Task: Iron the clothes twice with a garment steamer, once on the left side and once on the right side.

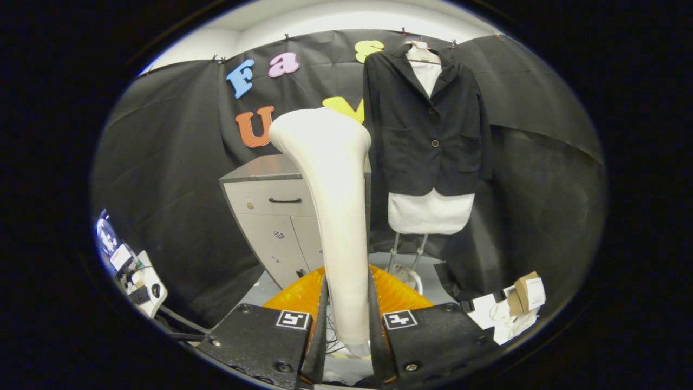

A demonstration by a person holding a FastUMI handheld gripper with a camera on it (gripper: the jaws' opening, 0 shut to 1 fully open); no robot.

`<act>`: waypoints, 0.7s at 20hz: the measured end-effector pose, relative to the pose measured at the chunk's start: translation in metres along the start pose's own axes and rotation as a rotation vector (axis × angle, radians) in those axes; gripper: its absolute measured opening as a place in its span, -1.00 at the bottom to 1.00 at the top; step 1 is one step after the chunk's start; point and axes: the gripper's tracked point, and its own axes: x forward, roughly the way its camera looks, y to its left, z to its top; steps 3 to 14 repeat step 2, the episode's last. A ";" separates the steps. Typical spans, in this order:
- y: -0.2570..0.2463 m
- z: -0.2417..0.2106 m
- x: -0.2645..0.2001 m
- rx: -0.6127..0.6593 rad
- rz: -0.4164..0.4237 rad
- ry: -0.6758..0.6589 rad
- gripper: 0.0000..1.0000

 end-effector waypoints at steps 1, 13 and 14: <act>-0.001 -0.002 0.001 0.000 0.000 0.001 -0.27; -0.001 -0.001 0.000 0.003 0.000 0.002 -0.27; -0.001 -0.001 0.000 0.003 0.000 0.002 -0.27</act>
